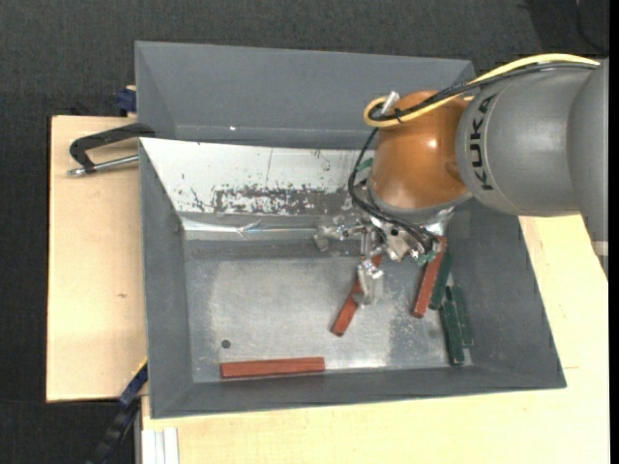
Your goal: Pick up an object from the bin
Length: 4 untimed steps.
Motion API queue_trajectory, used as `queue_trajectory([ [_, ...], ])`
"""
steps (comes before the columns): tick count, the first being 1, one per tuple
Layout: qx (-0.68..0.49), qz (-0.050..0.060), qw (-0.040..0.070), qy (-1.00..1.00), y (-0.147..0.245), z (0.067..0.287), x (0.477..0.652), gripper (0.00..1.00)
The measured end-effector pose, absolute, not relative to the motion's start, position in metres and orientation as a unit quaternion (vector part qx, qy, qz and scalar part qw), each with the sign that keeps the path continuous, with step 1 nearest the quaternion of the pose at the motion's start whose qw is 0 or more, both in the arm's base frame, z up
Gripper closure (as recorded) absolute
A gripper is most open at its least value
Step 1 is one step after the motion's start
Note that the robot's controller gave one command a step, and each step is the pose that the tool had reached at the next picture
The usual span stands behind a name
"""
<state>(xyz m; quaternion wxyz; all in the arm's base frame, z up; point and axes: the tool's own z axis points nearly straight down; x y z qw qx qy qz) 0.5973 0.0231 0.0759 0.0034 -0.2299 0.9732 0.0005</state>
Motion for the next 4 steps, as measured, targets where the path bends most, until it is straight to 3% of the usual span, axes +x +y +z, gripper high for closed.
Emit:
queue_trajectory([
  [1,-0.346,0.0,0.003,0.938,0.021,0.077,0.596,1.0],
  [2,-0.346,0.0,0.003,0.938,0.021,0.077,0.596,0.0],
  [3,-0.346,0.0,0.003,0.938,0.021,0.077,0.596,0.0],
  [4,-0.412,-0.001,0.004,0.911,0.025,0.076,0.57,0.0],
])
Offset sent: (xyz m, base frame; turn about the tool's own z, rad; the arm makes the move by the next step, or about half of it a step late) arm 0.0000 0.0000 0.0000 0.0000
